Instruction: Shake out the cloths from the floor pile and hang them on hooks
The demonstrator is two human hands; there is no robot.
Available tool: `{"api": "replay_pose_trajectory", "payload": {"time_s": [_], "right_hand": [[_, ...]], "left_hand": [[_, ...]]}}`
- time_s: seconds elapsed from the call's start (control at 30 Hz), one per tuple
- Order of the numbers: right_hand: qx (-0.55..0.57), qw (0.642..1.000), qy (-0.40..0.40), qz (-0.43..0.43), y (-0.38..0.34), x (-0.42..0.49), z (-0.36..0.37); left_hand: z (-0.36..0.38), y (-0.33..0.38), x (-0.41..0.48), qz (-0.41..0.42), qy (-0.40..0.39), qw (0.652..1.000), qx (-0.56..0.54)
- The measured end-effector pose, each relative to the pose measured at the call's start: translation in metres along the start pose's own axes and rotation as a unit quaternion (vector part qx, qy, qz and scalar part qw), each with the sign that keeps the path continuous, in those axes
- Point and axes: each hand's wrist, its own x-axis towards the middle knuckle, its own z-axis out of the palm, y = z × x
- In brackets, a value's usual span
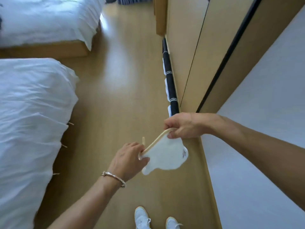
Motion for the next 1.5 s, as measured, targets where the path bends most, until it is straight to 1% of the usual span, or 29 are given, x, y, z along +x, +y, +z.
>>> {"api": "replay_pose_trajectory", "payload": {"time_s": [0.07, 0.13, 0.27, 0.33, 0.4, 0.47, 0.5, 0.6, 0.67, 0.73, 0.8, 0.87, 0.93, 1.0, 1.03, 1.13, 1.23, 1.3, 1.4, 1.43, 1.5], "right_hand": [[-0.022, 1.0, -0.014, -0.011, -0.021, -0.028, -0.014], [-0.052, 0.998, -0.029, -0.016, -0.035, -0.046, -0.018], [-0.142, 0.988, -0.057, -0.01, -0.059, -0.053, -0.009], [-0.215, 0.974, -0.076, -0.006, -0.075, -0.044, 0.002], [-0.298, 0.95, -0.097, -0.007, -0.098, -0.033, 0.02], [-0.36, 0.924, -0.121, -0.039, -0.131, -0.028, 0.044], [-0.369, 0.917, -0.136, -0.071, -0.152, -0.03, 0.058], [-0.319, 0.912, -0.18, -0.185, -0.22, -0.049, 0.114], [-0.293, 0.9, -0.211, -0.244, -0.257, -0.063, 0.156], [-0.291, 0.889, -0.212, -0.284, -0.285, -0.073, 0.19], [-0.281, 0.884, -0.205, -0.313, -0.307, -0.081, 0.214], [-0.272, 0.879, -0.206, -0.333, -0.33, -0.091, 0.237], [-0.271, 0.874, -0.207, -0.346, -0.357, -0.102, 0.267], [-0.279, 0.861, -0.212, -0.368, -0.387, -0.116, 0.305], [-0.285, 0.852, -0.215, -0.382, -0.401, -0.125, 0.326], [-0.326, 0.821, -0.215, -0.416, -0.443, -0.151, 0.4], [-0.393, 0.769, -0.215, -0.457, -0.487, -0.178, 0.474], [-0.399, 0.745, -0.23, -0.482, -0.517, -0.201, 0.519], [-0.415, 0.709, -0.244, -0.515, -0.555, -0.235, 0.579], [-0.422, 0.696, -0.25, -0.525, -0.567, -0.243, 0.597], [-0.425, 0.675, -0.268, -0.541, -0.588, -0.257, 0.632]], "left_hand": [[-0.036, 0.006, -0.029, -0.051, 0.0, 0.999, -0.007], [-0.062, 0.008, -0.059, -0.089, 0.008, 0.995, -0.054], [-0.094, 0.008, -0.127, -0.119, 0.052, 0.989, -0.071], [-0.103, 0.004, -0.161, -0.151, 0.08, 0.982, -0.075], [-0.107, -0.002, -0.196, -0.188, 0.103, 0.972, -0.095], [-0.105, -0.003, -0.23, -0.214, 0.12, 0.961, -0.131], [-0.103, -0.003, -0.246, -0.227, 0.13, 0.953, -0.152], [-0.097, 0.004, -0.291, -0.258, 0.174, 0.922, -0.228], [-0.09, 0.006, -0.319, -0.287, 0.218, 0.889, -0.283], [-0.085, 0.006, -0.352, -0.309, 0.273, 0.847, -0.334], [-0.079, 0.002, -0.39, -0.311, 0.33, 0.804, -0.385], [-0.066, -0.005, -0.432, -0.321, 0.385, 0.753, -0.427], [-0.046, -0.015, -0.476, -0.336, 0.428, 0.701, -0.461], [-0.022, -0.025, -0.522, -0.331, 0.456, 0.663, -0.493], [-0.011, -0.029, -0.546, -0.332, 0.461, 0.655, -0.498], [0.022, -0.039, -0.62, -0.361, 0.478, 0.645, -0.475], [0.049, -0.048, -0.696, -0.386, 0.526, 0.61, -0.45], [0.064, -0.052, -0.748, -0.426, 0.557, 0.57, -0.428], [0.079, -0.05, -0.816, -0.46, 0.615, 0.474, -0.432], [0.082, -0.049, -0.836, -0.468, 0.632, 0.449, -0.425], [0.088, -0.046, -0.875, -0.493, 0.652, 0.423, -0.391]]}}
